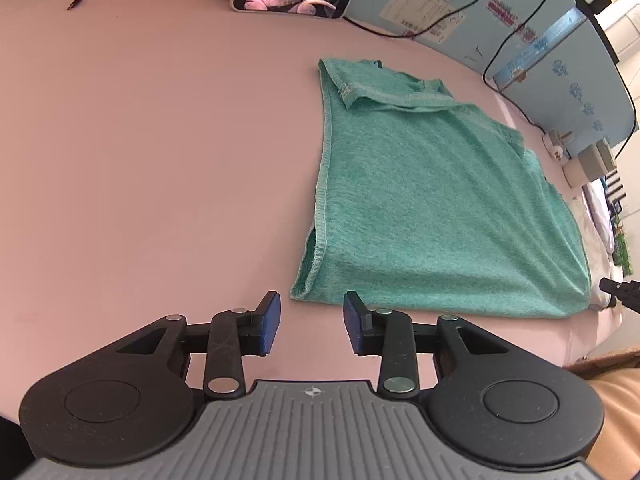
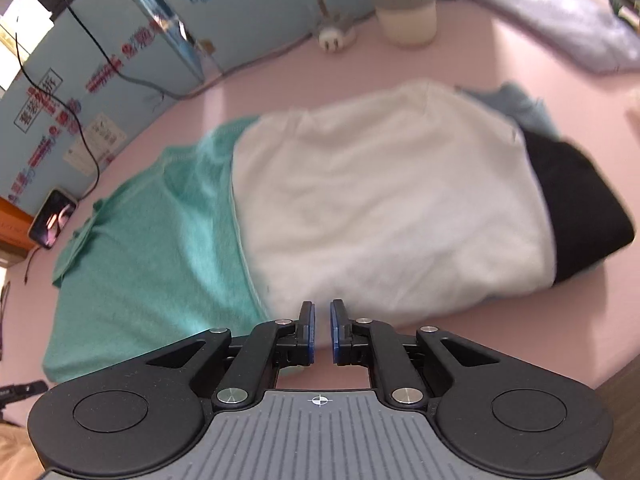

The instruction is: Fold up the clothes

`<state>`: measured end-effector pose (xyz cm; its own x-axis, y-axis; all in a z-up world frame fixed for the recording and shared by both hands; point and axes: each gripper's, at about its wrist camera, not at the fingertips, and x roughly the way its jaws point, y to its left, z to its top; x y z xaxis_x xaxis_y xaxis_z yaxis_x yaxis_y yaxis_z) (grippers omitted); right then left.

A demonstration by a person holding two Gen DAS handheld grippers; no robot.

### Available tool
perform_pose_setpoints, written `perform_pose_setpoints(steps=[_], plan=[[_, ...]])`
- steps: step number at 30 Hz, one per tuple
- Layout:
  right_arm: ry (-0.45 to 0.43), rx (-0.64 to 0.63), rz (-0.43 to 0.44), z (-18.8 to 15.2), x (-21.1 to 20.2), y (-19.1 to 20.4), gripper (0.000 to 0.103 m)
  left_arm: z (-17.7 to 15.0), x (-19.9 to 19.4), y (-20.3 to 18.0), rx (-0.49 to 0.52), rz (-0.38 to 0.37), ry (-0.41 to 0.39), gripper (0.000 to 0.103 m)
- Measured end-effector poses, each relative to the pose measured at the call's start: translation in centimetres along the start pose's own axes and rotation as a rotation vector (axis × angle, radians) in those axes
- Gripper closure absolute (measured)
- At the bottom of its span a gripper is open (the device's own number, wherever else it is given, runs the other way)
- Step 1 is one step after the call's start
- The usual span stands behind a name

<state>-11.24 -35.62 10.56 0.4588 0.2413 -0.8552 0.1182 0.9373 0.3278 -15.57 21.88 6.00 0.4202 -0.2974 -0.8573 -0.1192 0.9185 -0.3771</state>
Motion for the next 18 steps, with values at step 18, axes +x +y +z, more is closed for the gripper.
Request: perform_pose_setpoints(steps=[18], plan=[[0.306,-0.703,0.499,-2.6,13.8,22.5,0.091,-1.4,2.0,-1.0,-0.033,-0.051,0.060,0.098]])
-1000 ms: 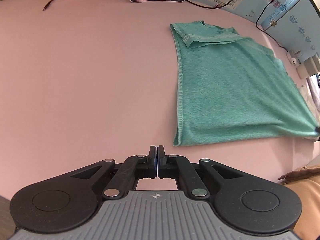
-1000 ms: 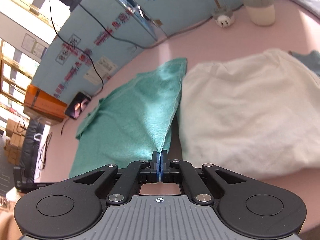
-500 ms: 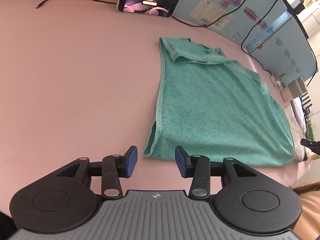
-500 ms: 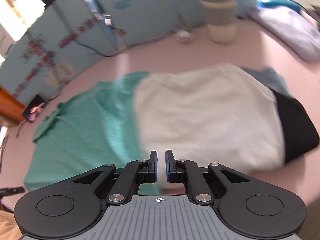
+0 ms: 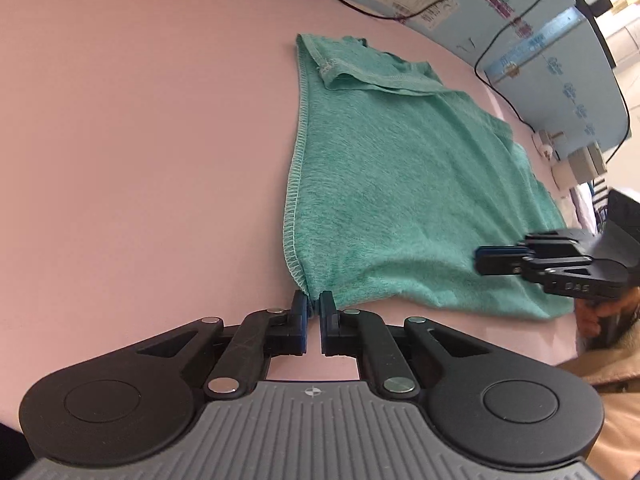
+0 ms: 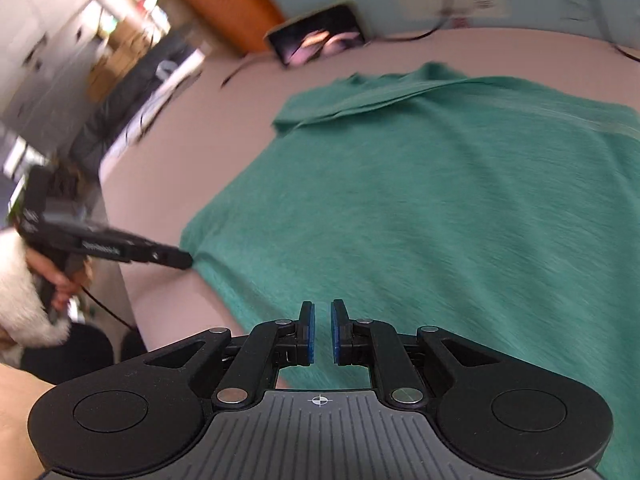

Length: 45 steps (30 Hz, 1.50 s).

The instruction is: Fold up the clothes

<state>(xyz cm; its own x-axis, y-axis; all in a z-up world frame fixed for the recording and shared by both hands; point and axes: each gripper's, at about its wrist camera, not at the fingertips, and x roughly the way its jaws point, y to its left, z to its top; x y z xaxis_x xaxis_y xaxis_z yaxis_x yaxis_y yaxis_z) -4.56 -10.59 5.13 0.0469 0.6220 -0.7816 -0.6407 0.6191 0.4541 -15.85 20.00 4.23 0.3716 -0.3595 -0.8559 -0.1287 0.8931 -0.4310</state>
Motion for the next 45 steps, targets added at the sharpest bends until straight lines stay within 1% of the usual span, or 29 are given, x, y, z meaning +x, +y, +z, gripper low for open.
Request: perform_pose_setpoints(steps=[1,2,3,4,6,8,11,12,13,14,16,17,18,19,20,24,28,30,34,37,41,44,45], plan=[[0.027,-0.036,0.003,0.2,1.1,0.7,0.091,-0.1,-0.1,0.0,0.002,0.006,0.007,0.098],[0.061,-0.054,0.034,-0.2,1.8,1.4,0.091,-0.3,-0.2,0.0,0.004,0.011,0.014,0.098],[0.071,-0.063,0.064,-0.6,2.1,1.8,0.091,-0.3,-0.3,0.0,0.011,0.027,0.020,0.098],[0.078,-0.070,0.085,-0.7,2.3,2.1,0.091,-0.2,-0.6,0.0,0.029,0.062,0.026,0.098],[0.128,-0.084,0.130,-0.9,2.6,2.7,0.091,0.0,-1.1,0.0,0.069,0.145,0.046,0.102],[0.174,-0.099,0.166,-1.5,2.9,3.2,0.091,0.2,-1.7,0.5,0.110,0.221,0.071,0.102],[0.212,-0.126,0.197,-2.0,3.0,3.7,0.091,0.4,-2.6,1.8,0.109,0.310,0.072,0.102],[0.205,-0.133,0.201,-2.0,2.7,3.8,0.091,0.6,-2.8,2.0,0.115,0.343,0.063,0.102],[0.198,-0.139,0.206,-2.0,2.5,3.8,0.091,0.8,-3.2,2.1,0.110,0.344,0.039,0.101],[0.181,-0.136,0.213,-2.0,2.1,3.8,0.091,1.1,-3.7,2.2,0.095,0.322,0.003,0.099],[0.139,-0.128,0.209,-1.9,1.0,3.5,0.091,1.9,-4.6,2.3,0.069,0.276,-0.068,0.090],[0.116,-0.120,0.201,-1.8,0.6,3.4,0.091,2.4,-4.9,2.0,0.064,0.246,-0.102,0.076],[0.096,-0.109,0.186,-1.8,0.1,3.1,0.086,3.1,-5.0,1.5,0.065,0.217,-0.131,0.068],[0.076,-0.098,0.171,-1.8,-0.4,2.8,0.083,3.8,-4.8,0.8,0.077,0.191,-0.149,0.067],[0.063,-0.093,0.157,-1.8,-0.7,2.6,0.075,4.5,-4.5,0.1,0.093,0.166,-0.161,0.067],[0.010,-0.053,0.123,-1.5,-1.8,1.8,0.074,7.5,-1.8,-2.4,0.138,0.057,-0.181,0.067],[-0.003,-0.020,0.073,-1.6,-1.8,1.3,0.074,9.3,1.6,-5.2,0.169,-0.041,-0.164,0.068],[0.001,-0.015,0.053,-2.0,-1.6,1.3,0.074,9.7,3.4,-6.7,0.203,-0.075,-0.134,0.068],[-0.013,0.023,0.019,-2.8,-1.9,0.6,0.073,10.5,6.3,-8.3,0.251,-0.070,-0.077,0.068],[-0.040,0.072,0.000,-3.0,-2.5,-0.4,0.073,11.3,7.3,-8.5,0.263,-0.040,-0.076,0.068],[-0.059,0.128,-0.018,-3.3,-2.9,-1.7,0.073,13.5,7.5,-7.9,0.255,0.034,-0.125,0.068],[-0.066,0.145,-0.030,-3.1,-3.1,-2.3,0.073,15.6,6.8,-7.0,0.235,0.090,-0.195,0.068],[-0.068,0.147,-0.032,-3.0,-3.1,-2.4,0.073,16.3,6.4,-6.8,0.227,0.110,-0.226,0.066]])
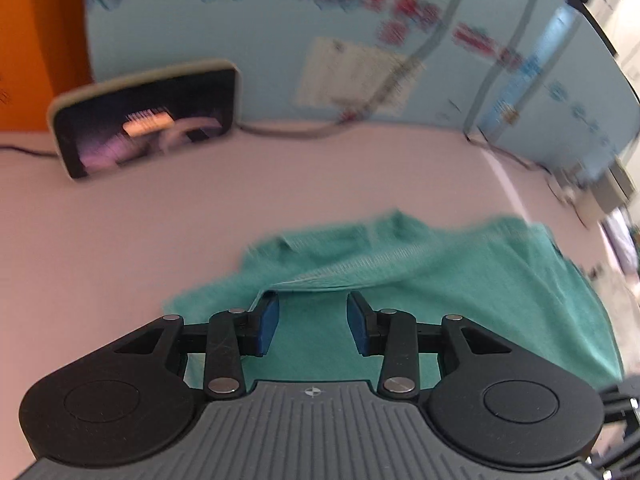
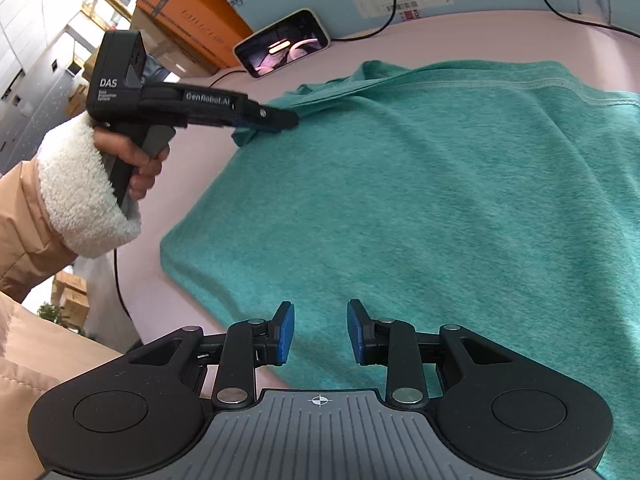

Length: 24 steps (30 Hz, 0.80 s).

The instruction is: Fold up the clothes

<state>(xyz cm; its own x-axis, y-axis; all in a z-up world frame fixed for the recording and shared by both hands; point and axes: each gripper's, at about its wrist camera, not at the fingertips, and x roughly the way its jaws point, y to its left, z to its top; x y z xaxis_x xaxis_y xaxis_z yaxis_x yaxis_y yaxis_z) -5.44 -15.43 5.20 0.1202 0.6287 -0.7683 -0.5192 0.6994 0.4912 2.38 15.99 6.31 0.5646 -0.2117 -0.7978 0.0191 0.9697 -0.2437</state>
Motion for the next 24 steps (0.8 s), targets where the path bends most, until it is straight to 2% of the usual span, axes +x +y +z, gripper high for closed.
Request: perform_pose_setpoints(steps=[3,7,16,21,24], plan=[[-0.002,0.007,-0.005,0.4,0.0,-0.3,0.073,1.8,-1.0,0.9,-0.030,0.080,-0.088,0.056],[0.006,0.021,-0.004,0.7,0.3,-0.8,0.073,3.2,-2.0,1.9,-0.056,0.098,-0.128,0.050],[0.003,0.011,-0.011,1.1,0.8,-0.6,0.073,1.7,-2.9,1.3,-0.025,0.050,-0.090,0.041],[-0.091,-0.027,-0.077,3.0,0.2,-0.9,0.073,-0.4,-3.7,1.6,-0.049,0.052,-0.048,0.037],[-0.145,-0.015,-0.077,4.5,-0.1,-1.4,0.071,-1.4,-3.7,2.3,-0.082,0.060,-0.020,0.037]])
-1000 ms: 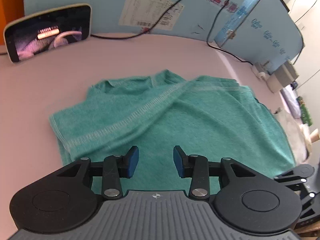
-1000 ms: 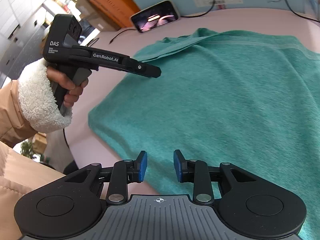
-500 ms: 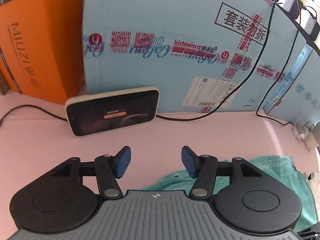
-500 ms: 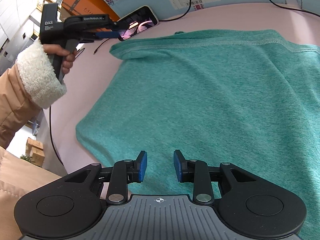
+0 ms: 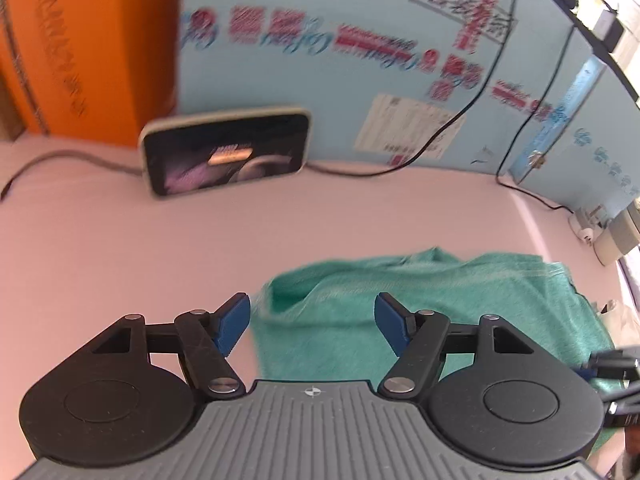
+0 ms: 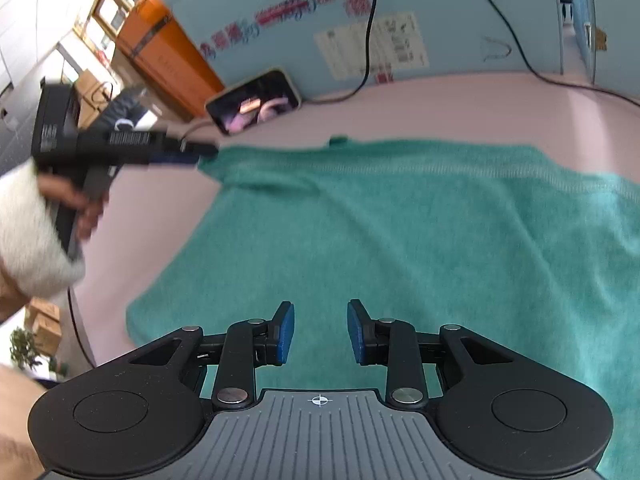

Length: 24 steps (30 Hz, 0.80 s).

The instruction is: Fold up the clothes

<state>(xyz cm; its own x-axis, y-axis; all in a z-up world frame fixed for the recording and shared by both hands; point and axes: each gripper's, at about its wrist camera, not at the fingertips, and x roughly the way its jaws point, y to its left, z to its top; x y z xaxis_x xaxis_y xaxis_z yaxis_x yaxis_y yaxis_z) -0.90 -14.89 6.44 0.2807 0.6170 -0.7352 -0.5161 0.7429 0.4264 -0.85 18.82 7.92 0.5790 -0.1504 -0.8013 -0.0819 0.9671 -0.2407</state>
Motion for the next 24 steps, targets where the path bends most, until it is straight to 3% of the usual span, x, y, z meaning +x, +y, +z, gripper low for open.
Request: perform_pose_setpoints(steps=[4,5,6,8,10,13,16,19,24], plan=[[-0.028,-0.002,0.007,1.1,0.6,0.1,0.063,-0.6,0.8,-0.1,0.004,-0.035,0.045,0.041],[-0.027,-0.007,0.010,1.1,0.8,0.3,0.063,-0.6,1.1,-0.3,0.005,-0.057,0.056,0.050],[-0.019,-0.008,0.017,1.0,0.9,0.4,0.063,-0.6,1.5,-0.5,0.006,-0.085,0.068,0.069],[-0.004,-0.004,0.031,0.8,1.2,0.7,0.063,-0.2,2.4,-0.9,0.004,-0.135,0.087,0.076],[0.005,0.004,0.034,0.5,1.4,0.8,0.063,0.5,3.7,-1.4,0.032,-0.144,0.082,0.075],[0.010,0.019,0.031,0.3,1.4,0.7,0.063,2.4,5.3,-0.9,0.027,-0.083,0.033,0.075],[0.004,0.036,0.014,-0.1,1.1,0.4,0.063,4.6,5.3,0.0,-0.043,-0.036,-0.059,0.063],[-0.012,0.072,-0.004,-0.5,0.6,-0.3,0.063,5.8,4.5,-0.3,-0.011,-0.018,-0.101,0.056],[-0.036,0.124,-0.015,-1.0,0.2,-1.2,0.063,5.4,3.0,-1.6,0.040,-0.047,-0.106,0.050]])
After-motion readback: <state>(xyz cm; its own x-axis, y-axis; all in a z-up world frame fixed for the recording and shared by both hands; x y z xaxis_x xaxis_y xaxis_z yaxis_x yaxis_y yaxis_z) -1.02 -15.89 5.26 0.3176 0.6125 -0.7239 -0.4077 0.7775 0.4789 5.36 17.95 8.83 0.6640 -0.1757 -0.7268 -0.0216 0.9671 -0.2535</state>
